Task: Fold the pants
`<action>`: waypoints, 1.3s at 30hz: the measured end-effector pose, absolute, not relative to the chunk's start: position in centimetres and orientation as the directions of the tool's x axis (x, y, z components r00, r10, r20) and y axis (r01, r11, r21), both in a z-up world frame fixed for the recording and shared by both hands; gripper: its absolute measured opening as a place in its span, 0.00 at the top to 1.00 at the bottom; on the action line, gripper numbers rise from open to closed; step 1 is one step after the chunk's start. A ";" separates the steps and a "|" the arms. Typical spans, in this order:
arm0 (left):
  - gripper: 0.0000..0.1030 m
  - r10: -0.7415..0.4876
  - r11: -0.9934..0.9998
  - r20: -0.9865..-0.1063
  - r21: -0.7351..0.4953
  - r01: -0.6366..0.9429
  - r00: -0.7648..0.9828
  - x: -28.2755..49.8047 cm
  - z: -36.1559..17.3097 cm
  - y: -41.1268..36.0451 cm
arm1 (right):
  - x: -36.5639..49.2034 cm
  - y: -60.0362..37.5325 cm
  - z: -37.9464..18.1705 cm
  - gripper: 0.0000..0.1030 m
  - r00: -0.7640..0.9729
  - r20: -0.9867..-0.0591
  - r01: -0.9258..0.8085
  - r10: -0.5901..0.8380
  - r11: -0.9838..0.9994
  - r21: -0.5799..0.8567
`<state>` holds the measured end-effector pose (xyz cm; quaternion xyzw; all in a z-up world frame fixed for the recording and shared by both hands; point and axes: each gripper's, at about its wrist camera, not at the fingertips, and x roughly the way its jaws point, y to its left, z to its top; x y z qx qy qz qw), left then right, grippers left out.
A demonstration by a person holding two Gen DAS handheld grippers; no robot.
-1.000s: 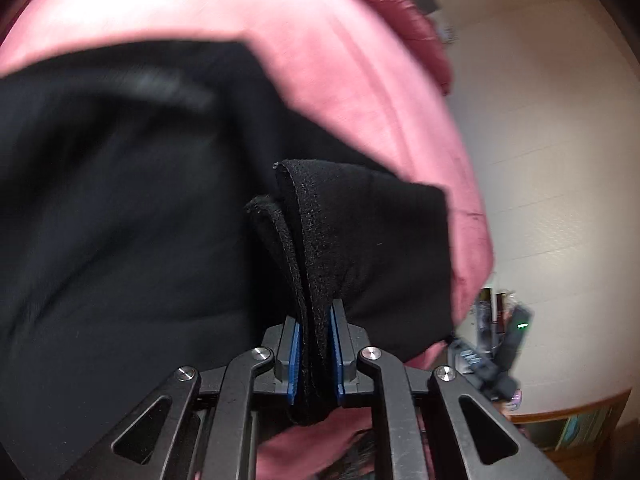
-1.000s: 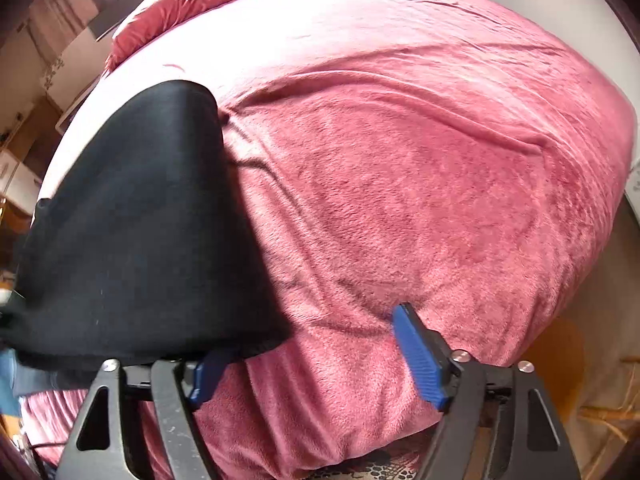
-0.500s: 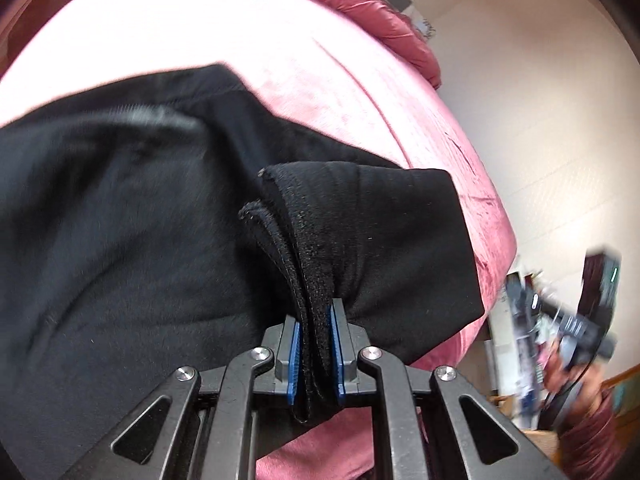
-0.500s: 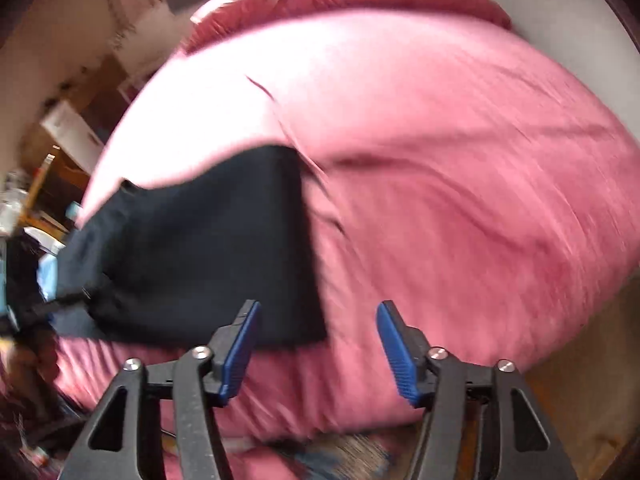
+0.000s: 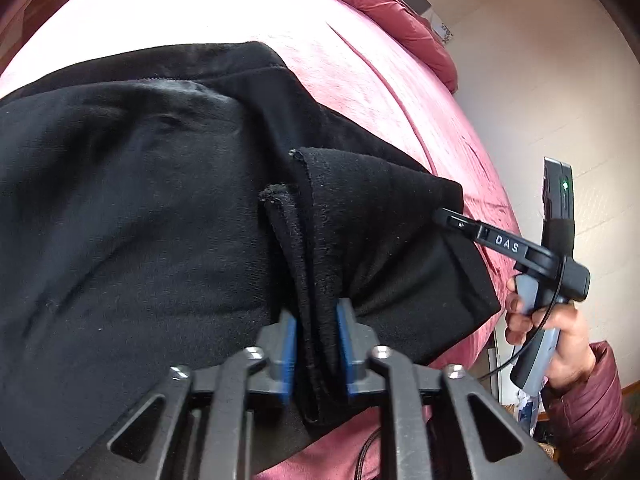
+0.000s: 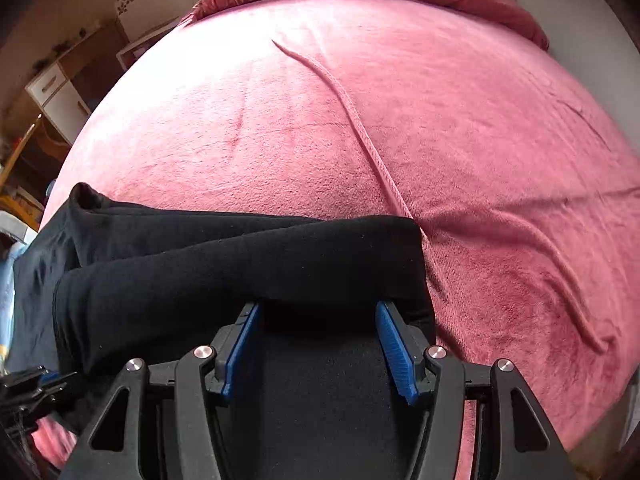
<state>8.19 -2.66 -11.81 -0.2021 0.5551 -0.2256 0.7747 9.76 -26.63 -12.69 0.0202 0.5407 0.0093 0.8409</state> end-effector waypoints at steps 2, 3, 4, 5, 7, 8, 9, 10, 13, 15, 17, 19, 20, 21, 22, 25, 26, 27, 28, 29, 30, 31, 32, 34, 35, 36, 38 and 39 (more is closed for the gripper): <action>0.73 -0.585 0.805 -0.760 -0.586 0.091 0.283 8.1 -11.4 -1.7 | 9.4 -26.2 -12.7 0.41 0.425 -0.904 -0.003 0.038 0.999 0.041; 0.71 -0.583 0.804 -0.759 -0.591 0.068 0.289 8.1 -11.1 -1.0 | 9.2 -26.1 -12.5 0.40 0.434 -0.900 -0.006 0.041 0.999 0.042; 0.71 -0.583 0.800 -0.756 -0.598 0.047 0.298 8.0 -10.6 0.2 | 8.8 -25.9 -12.2 0.38 0.443 -0.896 -0.010 0.043 0.999 0.043; 0.71 -0.584 0.792 -0.748 -0.610 0.020 0.315 7.8 -10.3 1.2 | 8.5 -25.7 -11.7 0.38 0.454 -0.890 -0.011 0.040 0.999 0.039; 0.71 -0.572 0.781 -0.741 -0.623 -0.043 0.352 7.2 -9.7 3.7 | 7.8 -26.3 -10.5 0.35 0.478 -0.878 -0.007 0.026 1.000 0.026; 0.71 -0.563 0.772 -0.737 -0.631 -0.080 0.373 6.8 -9.4 5.2 | 7.1 -25.9 -9.8 0.35 0.501 -0.865 -0.012 0.025 1.000 0.022; 0.71 -0.558 0.756 -0.728 -0.644 -0.118 0.397 6.3 -9.0 6.8 | 6.6 -25.6 -9.3 0.34 0.518 -0.855 -0.018 0.029 1.000 0.022; 0.71 -0.553 0.739 -0.721 -0.656 -0.152 0.418 5.8 -8.7 8.4 | 5.9 -25.3 -8.8 0.33 0.535 -0.844 -0.025 0.037 0.999 0.028; 0.71 -0.506 0.679 -0.717 -0.673 -0.291 0.479 3.8 -8.3 13.6 | 4.1 -23.4 -8.3 0.32 0.546 -0.829 -0.087 0.117 0.993 0.083; 0.71 -0.461 0.624 -0.715 -0.683 -0.380 0.526 2.5 -8.4 17.5 | 2.8 -22.1 -8.5 0.32 0.534 -0.829 -0.126 0.164 0.985 0.114; 0.71 -0.426 0.545 -0.706 -0.700 -0.462 0.567 0.4 -8.4 21.7 | 1.7 -20.5 -9.0 0.32 0.511 -0.834 -0.161 0.208 0.976 0.145; 0.70 -0.392 0.453 -0.693 -0.718 -0.529 0.605 -1.9 -8.8 24.9 | 1.0 -19.2 -9.7 0.32 0.488 -0.839 -0.188 0.243 0.967 0.171; 0.70 -0.371 0.408 -0.694 -0.718 -0.563 0.616 -3.1 -9.1 26.4 | 0.6 -18.6 -9.9 0.32 0.479 -0.840 -0.200 0.255 0.963 0.179; 0.70 -0.356 0.377 -0.698 -0.715 -0.588 0.621 -3.9 -9.4 27.4 | 0.5 -17.9 -10.5 0.32 0.468 -0.843 -0.218 0.264 0.959 0.179; 0.70 -0.342 0.351 -0.703 -0.711 -0.610 0.623 -4.8 -9.8 28.2 | 0.4 -17.4 -10.8 0.32 0.463 -0.846 -0.225 0.263 0.959 0.174; 0.70 -0.309 0.304 -0.725 -0.688 -0.659 0.615 -6.9 -10.9 30.9 | -0.2 -16.3 -11.4 0.32 0.442 -0.854 -0.244 0.275 0.953 0.181; 0.70 -0.311 0.287 -0.726 -0.687 -0.668 0.613 -7.1 -11.4 31.2 | -0.1 -16.2 -11.6 0.32 0.440 -0.856 -0.248 0.272 0.953 0.175; 0.70 -0.320 0.272 -0.724 -0.688 -0.673 0.611 -7.2 -12.0 31.4 | -0.1 -16.2 -11.7 0.32 0.436 -0.858 -0.249 0.270 0.953 0.174; 0.70 -0.327 0.268 -0.725 -0.687 -0.676 0.607 -7.4 -12.4 31.7 | 0.0 -16.3 -11.9 0.32 0.432 -0.860 -0.245 0.270 0.953 0.176; 0.70 -0.329 0.275 -0.731 -0.679 -0.680 0.597 -7.0 -13.0 31.0 | 0.4 -16.4 -12.1 0.32 0.428 -0.863 -0.239 0.268 0.955 0.179; 0.70 -0.334 0.281 -0.737 -0.673 -0.684 0.587 -6.5 -13.5 30.6 | 0.4 -16.5 -12.2 0.31 0.425 -0.865 -0.231 0.267 0.956 0.181; 0.69 -0.343 0.287 -0.740 -0.669 -0.686 0.579 -6.2 -14.0 30.1 | 0.4 -16.6 -12.4 0.31 0.422 -0.867 -0.224 0.265 0.957 0.184; 0.68 -0.345 0.297 -0.751 -0.656 -0.693 0.563 -5.9 -14.4 29.7 | 0.3 -16.8 -12.4 0.31 0.420 -0.868 -0.215 0.265 0.958 0.188; 0.68 -0.336 0.304 -0.770 -0.633 -0.711 0.542 -5.8 -14.8 29.6 | 0.3 -17.0 -12.6 0.31 0.414 -0.870 -0.207 0.267 0.958 0.196; 0.68 -0.343 0.300 -0.768 -0.635 -0.712 0.541 -6.1 -14.9 29.6 | 0.4 -17.0 -12.7 0.31 0.413 -0.871 -0.207 0.267 0.959 0.196; 0.68 -0.343 0.302 -0.771 -0.631 -0.715 0.536 -6.0 -15.1 29.6 | 0.4 -17.0 -12.8 0.30 0.411 -0.872 -0.209 0.266 0.959 0.194; 0.68 -0.344 0.303 -0.777 -0.624 -0.720 0.528 -6.1 -15.0 29.5 | 0.6 -17.0 -13.0 0.30 0.406 -0.875 -0.210 0.262 0.959 0.190; 0.68 -0.346 0.298 -0.775 -0.625 -0.721 0.529 -6.1 -15.2 29.5 | 0.6 -16.9 -13.1 0.30 0.405 -0.877 -0.208 0.259 0.960 0.188</action>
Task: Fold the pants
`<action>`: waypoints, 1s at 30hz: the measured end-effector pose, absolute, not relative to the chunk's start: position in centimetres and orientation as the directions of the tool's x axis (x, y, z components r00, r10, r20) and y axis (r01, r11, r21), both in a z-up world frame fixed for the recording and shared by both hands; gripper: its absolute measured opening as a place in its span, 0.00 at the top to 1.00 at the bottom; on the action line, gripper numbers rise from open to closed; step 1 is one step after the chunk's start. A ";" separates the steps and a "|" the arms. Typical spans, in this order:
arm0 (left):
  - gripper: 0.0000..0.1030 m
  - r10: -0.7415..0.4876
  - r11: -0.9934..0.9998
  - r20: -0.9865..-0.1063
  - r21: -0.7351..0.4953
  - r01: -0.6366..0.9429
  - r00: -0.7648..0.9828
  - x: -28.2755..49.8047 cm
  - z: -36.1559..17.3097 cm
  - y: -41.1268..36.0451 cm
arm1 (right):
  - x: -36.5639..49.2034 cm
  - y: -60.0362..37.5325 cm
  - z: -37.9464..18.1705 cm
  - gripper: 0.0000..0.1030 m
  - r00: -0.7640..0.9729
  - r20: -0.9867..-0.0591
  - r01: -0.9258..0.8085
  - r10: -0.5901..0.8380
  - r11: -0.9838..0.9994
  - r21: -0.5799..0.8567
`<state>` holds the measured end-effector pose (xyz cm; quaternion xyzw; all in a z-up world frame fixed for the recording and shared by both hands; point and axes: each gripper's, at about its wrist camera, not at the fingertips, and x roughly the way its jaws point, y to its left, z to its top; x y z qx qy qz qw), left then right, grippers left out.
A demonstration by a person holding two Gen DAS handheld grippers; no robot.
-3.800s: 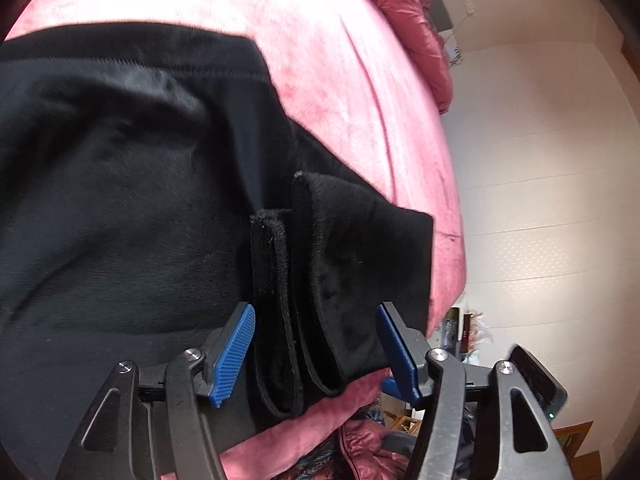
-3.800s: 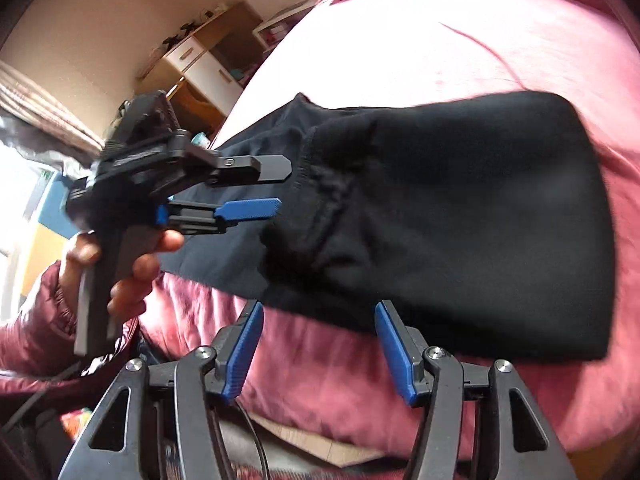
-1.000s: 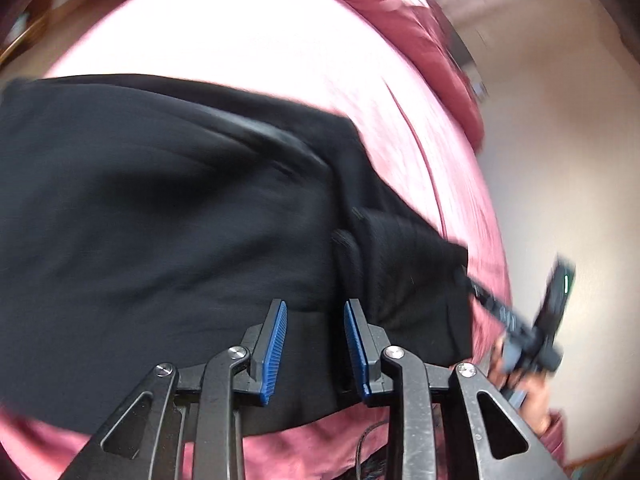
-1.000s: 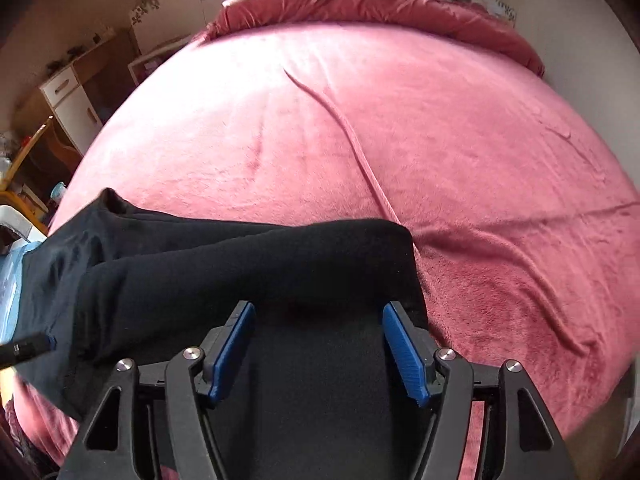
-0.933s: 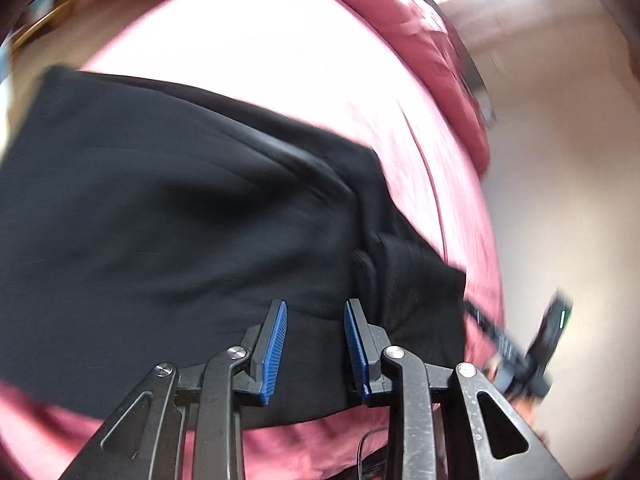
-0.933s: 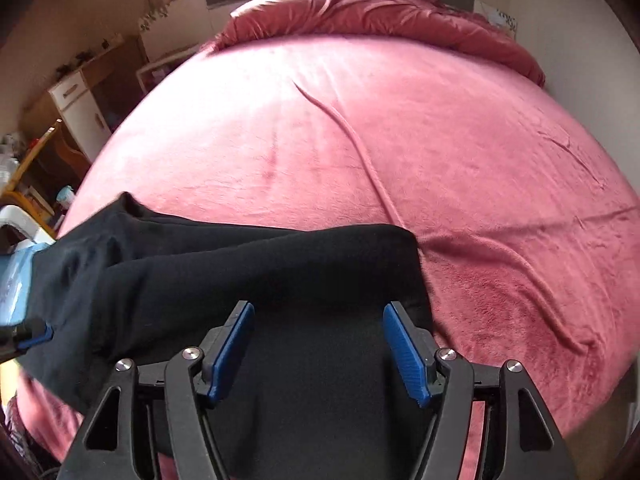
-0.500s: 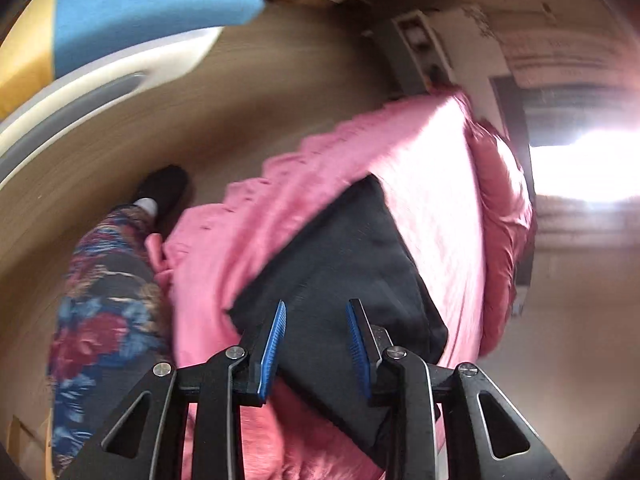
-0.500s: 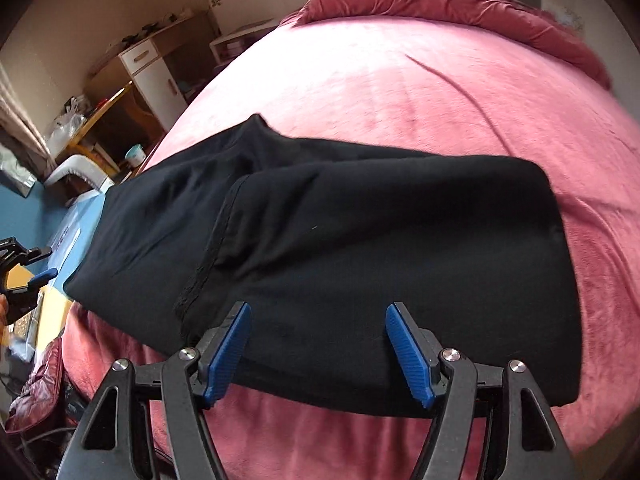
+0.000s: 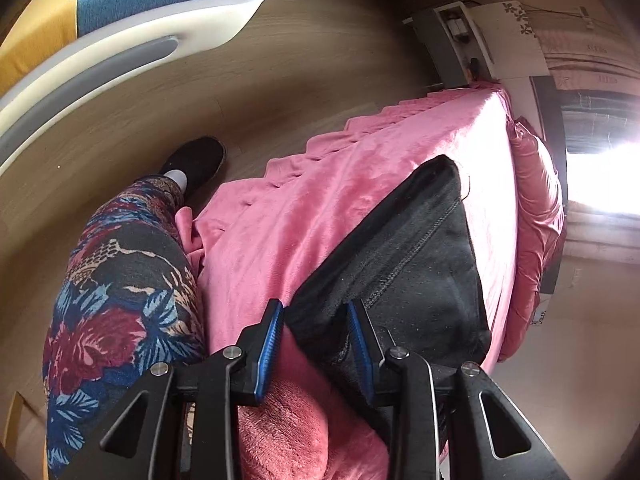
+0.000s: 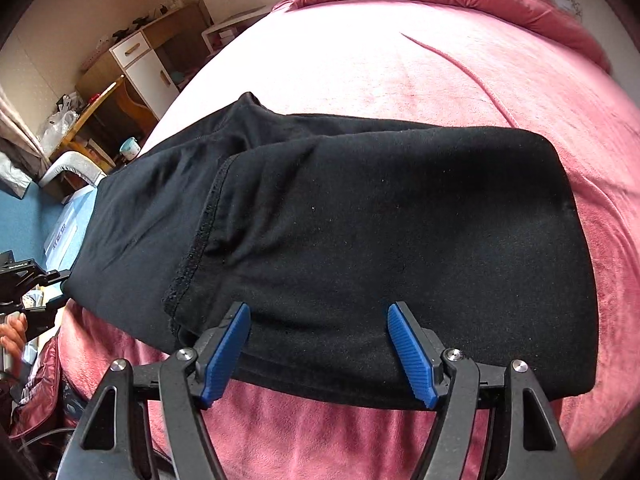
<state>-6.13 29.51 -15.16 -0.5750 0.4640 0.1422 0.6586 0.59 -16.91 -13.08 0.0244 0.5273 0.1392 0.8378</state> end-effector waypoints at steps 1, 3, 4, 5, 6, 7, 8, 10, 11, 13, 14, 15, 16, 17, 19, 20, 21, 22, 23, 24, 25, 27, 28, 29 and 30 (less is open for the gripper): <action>0.70 -0.336 0.297 -0.773 -0.629 -0.718 0.538 -6.2 -15.0 29.5 | 0.5 -16.9 -13.1 0.30 0.405 -0.877 -0.206 0.257 0.961 0.187; 0.72 -0.304 0.328 -0.782 -0.622 -0.711 0.544 -6.1 -14.5 29.6 | 0.5 -17.0 -13.1 0.29 0.404 -0.878 -0.205 0.258 0.961 0.188; 0.75 -0.295 0.348 -0.785 -0.620 -0.704 0.545 -6.0 -14.3 29.5 | 0.9 -16.9 -13.3 0.29 0.402 -0.878 -0.207 0.259 0.960 0.188; 0.76 -0.290 0.367 -0.788 -0.615 -0.697 0.543 -5.8 -14.2 29.4 | 0.9 -16.9 -13.4 0.29 0.401 -0.878 -0.206 0.260 0.960 0.190; 0.76 -0.290 0.376 -0.790 -0.613 -0.695 0.541 -5.6 -14.2 29.4 | 0.9 -16.9 -13.4 0.29 0.401 -0.878 -0.206 0.261 0.960 0.191; 0.76 -0.295 0.377 -0.791 -0.612 -0.695 0.536 -5.5 -14.4 29.4 | 0.9 -16.9 -13.4 0.29 0.400 -0.878 -0.206 0.261 0.960 0.192; 0.76 -0.306 0.367 -0.792 -0.610 -0.702 0.528 -5.4 -14.9 29.5 | 0.9 -16.9 -13.5 0.29 0.400 -0.878 -0.207 0.262 0.959 0.192; 0.75 -0.319 0.338 -0.786 -0.616 -0.712 0.529 -5.3 -15.4 29.7 | 0.8 -16.9 -13.4 0.28 0.400 -0.879 -0.207 0.260 0.960 0.190; 0.75 -0.317 0.344 -0.785 -0.618 -0.707 0.532 -5.3 -15.3 29.7 | 0.9 -16.9 -13.5 0.28 0.400 -0.879 -0.208 0.261 0.960 0.190; 0.82 -0.298 0.384 -0.790 -0.614 -0.690 0.536 -5.1 -14.6 29.5 | 0.9 -17.0 -13.4 0.28 0.400 -0.878 -0.207 0.263 0.959 0.193; 0.86 -0.293 0.402 -0.777 -0.628 -0.666 0.557 -5.0 -13.8 29.3 | 0.8 -16.9 -13.5 0.28 0.400 -0.878 -0.206 0.264 0.959 0.195; 0.88 -0.293 0.408 -0.761 -0.647 -0.644 0.579 -5.0 -13.1 29.2 | 0.8 -16.9 -13.5 0.28 0.400 -0.877 -0.205 0.265 0.959 0.196; 0.88 -0.299 0.411 -0.738 -0.671 -0.617 0.604 -4.8 -12.3 29.1 | 0.8 -17.0 -13.4 0.28 0.400 -0.877 -0.206 0.266 0.959 0.197; 0.89 -0.306 0.416 -0.714 -0.696 -0.586 0.630 -4.5 -11.4 29.0 | 0.8 -17.0 -13.5 0.28 0.399 -0.878 -0.206 0.266 0.959 0.197; 0.89 -0.313 0.446 -0.676 -0.724 -0.526 0.667 -3.8 -9.3 28.4 | 0.8 -16.9 -13.4 0.28 0.398 -0.878 -0.207 0.265 0.959 0.195; 0.90 -0.324 0.469 -0.652 -0.740 -0.482 0.686 -3.3 -8.1 27.8 | 0.9 -17.0 -13.4 0.29 0.398 -0.878 -0.208 0.265 0.959 0.195; 0.90 -0.335 0.490 -0.631 -0.751 -0.443 0.699 -2.8 -7.1 27.1 | 0.9 -17.0 -13.3 0.29 0.401 -0.877 -0.208 0.264 0.959 0.194; 0.90 -0.348 0.517 -0.613 -0.757 -0.400 0.709 -2.2 -6.0 26.3 | 0.8 -17.0 -13.0 0.29 0.409 -0.876 -0.202 0.256 0.961 0.186; 0.90 -0.367 0.549 -0.593 -0.760 -0.349 0.716 -1.6 -4.9 25.3 | 0.8 -17.2 -12.6 0.29 0.425 -0.873 -0.194 0.238 0.966 0.168; 0.90 -0.392 0.576 -0.572 -0.763 -0.293 0.720 -0.9 -3.9 24.1 | 0.8 -17.4 -12.0 0.29 0.444 -0.866 -0.192 0.231 0.968 0.160; 0.91 -0.416 0.598 -0.555 -0.764 -0.243 0.720 -0.4 -3.0 22.9 | 0.8 -17.6 -11.3 0.29 0.463 -0.853 -0.192 0.241 0.967 0.169; 0.91 -0.474 0.644 -0.525 -0.754 -0.129 0.707 0.8 -1.5 20.0 | 0.9 -18.0 -10.1 0.29 0.475 -0.828 -0.205 0.297 0.953 0.223; 0.92 -0.505 0.668 -0.516 -0.742 -0.066 0.691 1.4 -0.9 18.3 | 1.1 -18.1 -9.6 0.29 0.463 -0.813 -0.219 0.354 0.934 0.282; 0.92 -0.527 0.691 -0.519 -0.723 -0.017 0.673 1.8 -0.5 16.7 | 1.6 -18.3 -9.1 0.29 0.429 -0.782 -0.233 0.451 0.892 0.387; 0.92 -0.546 0.712 -0.525 -0.702 0.031 0.653 2.1 -0.3 15.1 | 2.1 -18.4 -8.8 0.29 0.412 -0.755 -0.236 0.511 0.860 0.453</action>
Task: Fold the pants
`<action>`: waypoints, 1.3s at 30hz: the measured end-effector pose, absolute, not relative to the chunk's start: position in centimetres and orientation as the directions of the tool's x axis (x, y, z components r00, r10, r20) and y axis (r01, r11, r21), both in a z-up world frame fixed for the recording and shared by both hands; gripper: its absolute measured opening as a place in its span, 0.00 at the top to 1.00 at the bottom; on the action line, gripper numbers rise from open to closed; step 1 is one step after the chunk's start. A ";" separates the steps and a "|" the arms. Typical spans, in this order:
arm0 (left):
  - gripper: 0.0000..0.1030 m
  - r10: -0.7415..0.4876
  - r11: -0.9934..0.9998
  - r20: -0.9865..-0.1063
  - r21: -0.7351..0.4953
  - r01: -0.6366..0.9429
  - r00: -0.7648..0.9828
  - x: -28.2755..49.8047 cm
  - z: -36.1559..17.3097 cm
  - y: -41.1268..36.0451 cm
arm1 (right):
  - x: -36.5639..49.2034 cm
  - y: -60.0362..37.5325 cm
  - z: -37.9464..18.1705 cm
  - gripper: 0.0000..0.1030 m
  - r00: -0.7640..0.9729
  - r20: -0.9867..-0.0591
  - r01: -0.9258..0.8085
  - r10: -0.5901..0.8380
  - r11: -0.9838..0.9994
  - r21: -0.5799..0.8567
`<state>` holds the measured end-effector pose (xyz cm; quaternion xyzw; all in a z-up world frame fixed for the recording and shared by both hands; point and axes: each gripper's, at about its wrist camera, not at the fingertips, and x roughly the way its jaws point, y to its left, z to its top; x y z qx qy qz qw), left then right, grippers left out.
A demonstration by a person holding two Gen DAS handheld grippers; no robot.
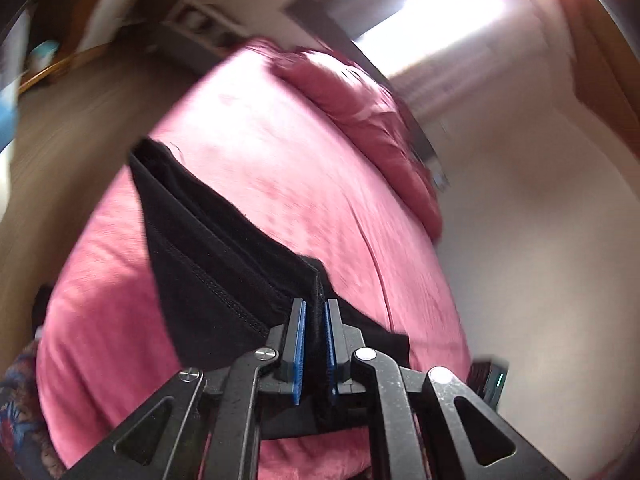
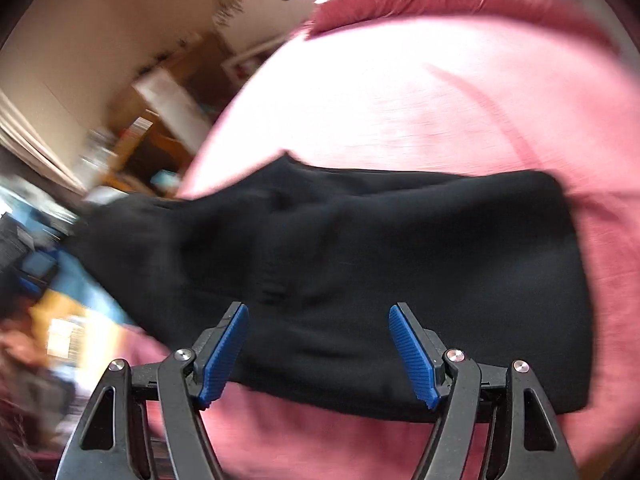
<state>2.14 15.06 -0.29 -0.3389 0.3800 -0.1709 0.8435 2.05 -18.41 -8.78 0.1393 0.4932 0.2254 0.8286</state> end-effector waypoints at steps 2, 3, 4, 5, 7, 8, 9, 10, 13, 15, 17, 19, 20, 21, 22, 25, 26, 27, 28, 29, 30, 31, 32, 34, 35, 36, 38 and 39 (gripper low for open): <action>0.92 -0.585 0.736 -0.538 -0.666 0.119 0.607 2.6 -0.1 11.8 | 3.1 -18.2 -7.9 0.29 0.385 -0.694 -0.255 0.609 0.792 0.554; 0.92 -0.598 0.743 -0.545 -0.652 0.152 0.588 2.7 -0.1 10.5 | 3.8 -17.8 -7.7 0.28 0.363 -0.662 -0.265 0.656 0.753 0.602; 0.93 -0.610 0.748 -0.553 -0.639 0.181 0.568 2.9 -0.2 9.3 | 4.4 -17.5 -7.5 0.27 0.337 -0.630 -0.270 0.699 0.713 0.647; 0.93 -0.621 0.752 -0.563 -0.625 0.210 0.545 3.0 -0.4 8.0 | 5.0 -16.9 -7.4 0.27 0.303 -0.598 -0.275 0.742 0.669 0.691; 0.93 -0.638 0.754 -0.578 -0.603 0.260 0.509 3.0 -0.7 6.0 | 6.3 -15.2 -7.1 0.26 0.240 -0.552 -0.304 0.799 0.602 0.739; 0.93 -0.644 0.754 -0.584 -0.594 0.280 0.494 3.0 -0.7 5.4 | 6.9 -14.2 -7.1 0.26 0.202 -0.537 -0.318 0.819 0.574 0.755; 0.93 -0.647 0.755 -0.591 -0.586 0.296 0.482 3.0 -0.8 4.7 | 7.4 -13.4 -7.0 0.26 0.180 -0.538 -0.329 0.824 0.565 0.756; 0.93 -0.649 0.756 -0.596 -0.576 0.311 0.472 2.8 -0.8 4.2 | 7.9 -12.5 -7.0 0.26 0.160 -0.550 -0.344 0.820 0.568 0.748; 0.93 -0.655 0.754 -0.605 -0.562 0.341 0.452 2.7 -0.8 3.4 | 9.4 -9.2 -7.5 0.26 0.063 -0.600 -0.396 0.797 0.572 0.718; 0.93 -0.654 0.756 -0.607 -0.552 0.353 0.452 2.6 -0.6 3.1 | 9.8 -7.3 -8.2 0.27 0.010 -0.645 -0.421 0.764 0.588 0.690; 0.93 -0.650 0.760 -0.609 -0.536 0.368 0.455 2.5 -0.3 2.9 | 9.8 -5.7 -9.2 0.40 -0.049 -0.676 -0.443 0.735 0.591 0.674; 0.92 -0.639 0.769 -0.617 -0.508 0.387 0.459 2.3 0.1 2.8 | 9.5 -4.5 -10.4 0.83 -0.065 -0.713 -0.459 0.698 0.613 0.643; 0.92 -0.635 0.772 -0.623 -0.492 0.402 0.457 2.2 0.5 2.7 | 9.2 -4.2 -10.7 0.84 -0.068 -0.710 -0.459 0.701 0.610 0.646; 0.93 -0.657 0.753 -0.610 -0.503 0.425 0.443 2.1 0.9 2.8 | 9.0 -4.3 -10.6 0.86 -0.055 -0.710 -0.459 0.702 0.613 0.642; 0.91 -0.695 0.718 -0.576 -0.531 0.449 0.431 1.9 1.5 3.5 | 8.9 -4.4 -10.5 0.86 -0.043 -0.709 -0.461 0.704 0.616 0.639; 0.83 -0.763 0.645 -0.472 -0.603 0.469 0.441 1.5 3.4 6.4 | 8.8 -5.6 -9.1 0.86 0.001 -0.679 -0.440 0.735 0.610 0.659; 0.82 -0.767 0.635 -0.441 -0.624 0.454 0.466 1.5 3.8 7.9 | 9.0 -6.3 -8.3 0.86 0.021 -0.665 -0.439 0.747 0.604 0.665; 0.82 -0.775 0.618 -0.410 -0.651 0.441 0.481 1.6 4.1 9.3 | 9.2 -7.1 -7.5 0.86 0.038 -0.651 -0.442 0.759 0.597 0.670; 0.82 -0.784 0.597 -0.378 -0.676 0.431 0.493 1.6 4.3 10.5 | 9.2 -7.6 -6.8 0.86 0.052 -0.639 -0.445 0.767 0.591 0.673; 0.80 -0.782 0.582 -0.347 -0.702 0.410 0.517 1.6 4.4 11.9 | 9.1 -8.1 -6.1 0.86 0.068 -0.629 -0.449 0.774 0.587 0.674; 0.79 -0.765 0.591 -0.349 -0.715 0.373 0.542 1.9 4.2 13.0 | 9.0 -8.7 -5.4 0.86 0.083 -0.622 -0.451 0.779 0.586 0.673; 0.79 -0.744 0.605 -0.363 -0.723 0.334 0.562 2.0 3.7 14.0 | 8.8 -9.4 -4.9 0.86 0.096 -0.615 -0.449 0.783 0.585 0.675; 0.79 -0.724 0.618 -0.379 -0.728 0.297 0.577 2.3 3.3 14.7 | 8.8 -9.6 -4.5 0.86 0.103 -0.608 -0.447 0.787 0.583 0.678; 0.79 -0.695 0.633 -0.406 -0.737 0.237 0.593 2.9 2.0 15.9 | 8.5 -10.6 -3.8 0.86 0.121 -0.595 -0.443 0.794 0.580 0.684; 0.79 -0.686 0.640 -0.424 -0.739 0.212 0.591 3.2 1.3 15.9 | 8.2 -11.3 -3.5 0.86 0.134 -0.592 -0.436 0.795 0.584 0.685; 0.79 -0.678 0.647 -0.443 -0.738 0.191 0.587 3.8 0.7 15.5 | 8.0 -11.8 -3.4 0.86 0.142 -0.586 -0.432 0.798 0.582 0.689; 0.79 -0.673 0.649 -0.472 -0.746 0.150 0.569 5.0 -0.7 14.9 | 7.6 -13.2 -3.1 0.86 0.166 -0.575 -0.419 0.801 0.585 0.695; 0.79 -0.680 0.644 -0.481 -0.753 0.137 0.554 5.8 -1.4 14.1 | 7.3 -13.8 -3.1 0.86 0.179 -0.576 -0.412 0.798 0.592 0.693</action>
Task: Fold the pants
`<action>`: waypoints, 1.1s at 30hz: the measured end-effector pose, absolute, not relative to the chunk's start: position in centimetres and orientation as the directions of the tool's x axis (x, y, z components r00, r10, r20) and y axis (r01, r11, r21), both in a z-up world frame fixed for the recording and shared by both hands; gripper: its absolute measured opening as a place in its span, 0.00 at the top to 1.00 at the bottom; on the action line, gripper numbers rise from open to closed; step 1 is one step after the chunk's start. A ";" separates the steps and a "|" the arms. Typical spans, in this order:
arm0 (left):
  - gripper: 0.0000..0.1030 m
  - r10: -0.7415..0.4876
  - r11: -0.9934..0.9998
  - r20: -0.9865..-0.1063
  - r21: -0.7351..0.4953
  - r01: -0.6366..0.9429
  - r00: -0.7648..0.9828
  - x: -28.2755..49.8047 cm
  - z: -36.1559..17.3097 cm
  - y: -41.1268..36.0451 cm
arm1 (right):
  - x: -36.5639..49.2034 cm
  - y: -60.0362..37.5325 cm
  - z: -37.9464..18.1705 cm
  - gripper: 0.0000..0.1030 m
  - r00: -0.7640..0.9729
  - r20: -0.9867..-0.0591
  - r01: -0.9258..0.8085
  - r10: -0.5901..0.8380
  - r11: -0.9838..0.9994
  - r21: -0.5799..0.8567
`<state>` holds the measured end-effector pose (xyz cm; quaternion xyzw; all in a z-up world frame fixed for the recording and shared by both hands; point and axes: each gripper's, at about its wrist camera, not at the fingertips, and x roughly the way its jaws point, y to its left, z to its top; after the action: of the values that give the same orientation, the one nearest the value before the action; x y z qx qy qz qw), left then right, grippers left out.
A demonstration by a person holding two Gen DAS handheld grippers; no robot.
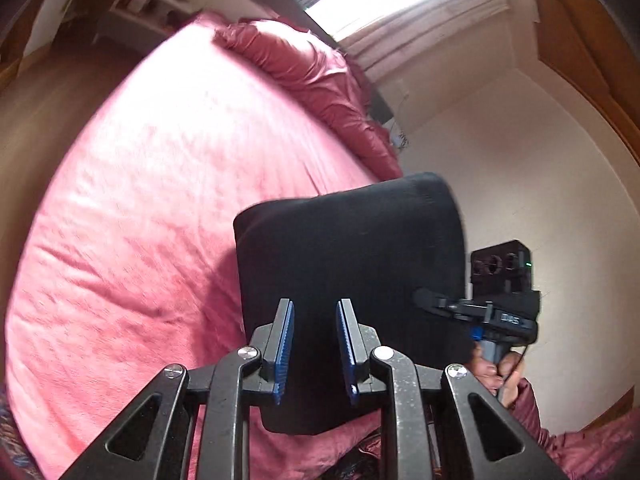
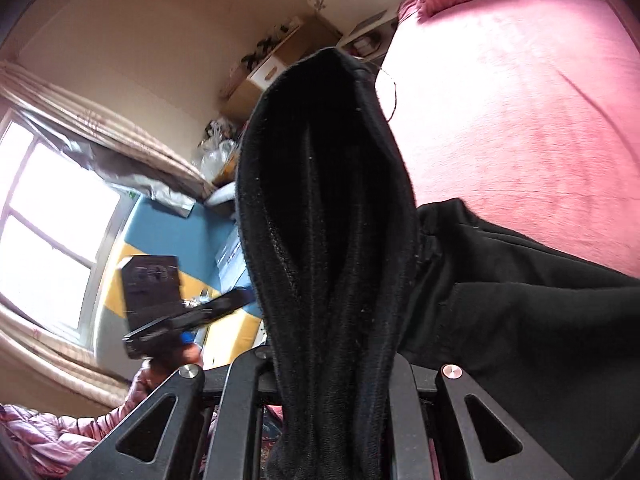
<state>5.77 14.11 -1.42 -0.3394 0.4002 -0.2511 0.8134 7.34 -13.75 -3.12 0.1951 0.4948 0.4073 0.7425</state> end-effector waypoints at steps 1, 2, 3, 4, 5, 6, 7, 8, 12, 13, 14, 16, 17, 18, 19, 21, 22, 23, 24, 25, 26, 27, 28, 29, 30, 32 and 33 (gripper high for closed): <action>0.79 -0.682 0.643 -0.490 -0.755 0.126 0.543 6.5 -2.1 13.3 | 7.2 -14.6 -3.2 0.86 0.197 -0.577 -0.398 0.793 0.602 0.692; 0.79 -0.689 0.642 -0.495 -0.756 0.128 0.529 5.8 -3.2 13.2 | 7.2 -14.5 -3.4 0.86 0.208 -0.575 -0.388 0.791 0.606 0.694; 0.79 -0.696 0.640 -0.499 -0.757 0.131 0.517 6.2 -3.5 12.3 | 7.1 -15.5 -3.5 0.86 0.219 -0.571 -0.375 0.791 0.609 0.699; 0.79 -0.701 0.640 -0.503 -0.757 0.134 0.505 6.6 -3.7 11.2 | 6.9 -16.5 -3.7 0.86 0.233 -0.576 -0.360 0.783 0.620 0.697; 0.79 -0.710 0.640 -0.509 -0.754 0.145 0.486 6.7 -3.9 10.0 | 6.7 -17.5 -3.9 0.86 0.245 -0.584 -0.348 0.774 0.632 0.693; 0.79 -0.714 0.645 -0.517 -0.749 0.156 0.471 6.4 -4.2 8.9 | 6.3 -18.2 -3.9 0.86 0.254 -0.587 -0.335 0.769 0.639 0.692; 0.79 -0.717 0.652 -0.530 -0.739 0.167 0.452 6.6 -4.4 7.9 | 6.2 -19.2 -4.4 0.86 0.261 -0.592 -0.318 0.762 0.647 0.693; 0.79 -0.720 0.657 -0.541 -0.733 0.176 0.434 7.0 -4.7 7.1 | 6.3 -19.7 -4.6 0.86 0.262 -0.599 -0.310 0.757 0.654 0.691; 0.79 -0.719 0.686 -0.606 -0.695 0.214 0.339 7.6 -6.0 3.3 | 6.3 -23.1 -7.2 0.86 0.274 -0.657 -0.230 0.702 0.711 0.664; 0.79 -0.714 0.696 -0.625 -0.684 0.220 0.316 7.7 -6.4 2.4 | 6.2 -23.8 -7.9 0.86 0.272 -0.670 -0.206 0.691 0.722 0.661; 0.79 -0.708 0.704 -0.644 -0.672 0.228 0.290 7.6 -6.9 1.4 | 6.2 -24.2 -8.6 0.86 0.270 -0.683 -0.186 0.679 0.733 0.655; 0.79 -0.696 0.718 -0.673 -0.652 0.242 0.249 7.6 -7.8 -0.2 | 6.6 -25.6 -10.4 0.86 0.261 -0.704 -0.139 0.661 0.747 0.650; 0.79 -0.692 0.722 -0.684 -0.645 0.250 0.233 7.6 -8.2 -0.9 | 7.4 -27.0 -10.9 0.86 0.257 -0.715 -0.119 0.650 0.755 0.644; 0.79 -0.687 0.726 -0.693 -0.637 0.260 0.219 7.6 -8.4 -1.7 | 7.7 -27.6 -11.8 0.85 0.254 -0.730 -0.097 0.635 0.768 0.634; 0.79 -0.677 0.734 -0.705 -0.623 0.270 0.211 7.5 -8.6 -2.2 | 7.9 -27.7 -12.4 0.81 0.250 -0.738 -0.084 0.627 0.773 0.629; 0.79 -0.652 0.753 -0.731 -0.593 0.286 0.201 7.4 -8.8 -3.1 | 8.0 -28.6 -13.7 0.70 0.251 -0.757 -0.045 0.603 0.789 0.613; 0.79 -0.650 0.752 -0.734 -0.588 0.297 0.195 7.3 -8.8 -3.5 | 8.8 -28.8 -13.8 0.70 0.259 -0.755 -0.028 0.603 0.786 0.618; 0.79 -0.648 0.754 -0.737 -0.582 0.306 0.194 7.3 -8.7 -3.6 | 8.4 -29.5 -13.7 0.69 0.277 -0.741 -0.012 0.612 0.773 0.634; 0.79 -0.644 0.756 -0.741 -0.576 0.310 0.193 7.4 -8.7 -3.7 | 7.8 -30.2 -13.2 0.66 0.297 -0.737 -0.004 0.608 0.772 0.635; 0.79 -0.641 0.758 -0.744 -0.573 0.313 0.190 7.6 -8.8 -3.8 | 7.4 -30.5 -13.3 0.65 0.313 -0.742 0.000 0.593 0.781 0.624; 0.79 -0.643 0.756 -0.743 -0.575 0.311 0.189 7.8 -8.8 -3.9 | 6.7 -31.1 -12.5 0.65 0.342 -0.748 0.011 0.568 0.794 0.608; 0.79 -0.646 0.754 -0.740 -0.580 0.309 0.187 7.8 -8.7 -3.9 | 5.8 -31.8 -12.0 0.63 0.370 -0.743 0.026 0.557 0.794 0.608; 0.79 -0.650 0.750 -0.737 -0.585 0.308 0.185 7.8 -8.7 -3.9 | 5.5 -32.5 -11.5 0.63 0.388 -0.738 0.039 0.552 0.791 0.611; 0.79 -0.653 0.748 -0.734 -0.587 0.310 0.186 7.8 -8.7 -3.9 | 4.7 -33.1 -10.7 0.63 0.407 -0.734 0.050 0.543 0.790 0.612; 0.79 -0.657 0.745 -0.731 -0.589 0.312 0.187 8.0 -8.6 -3.8 | 3.8 -33.7 -9.9 0.63 0.429 -0.725 0.056 0.539 0.785 0.617; 0.79 -0.668 0.736 -0.719 -0.600 0.313 0.192 8.1 -8.6 -3.8 | 1.9 -34.9 -8.8 0.63 0.454 -0.688 0.070 0.566 0.747 0.661; 0.79 -0.673 0.733 -0.713 -0.605 0.311 0.198 8.2 -8.5 -3.7 | 0.7 -35.1 -8.6 0.63 0.459 -0.665 0.070 0.589 0.722 0.688</action>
<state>8.17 -3.69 -8.51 -0.1662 0.5433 -0.3255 0.7558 0.74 -35.11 -8.61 0.3340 0.4933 0.1649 0.7861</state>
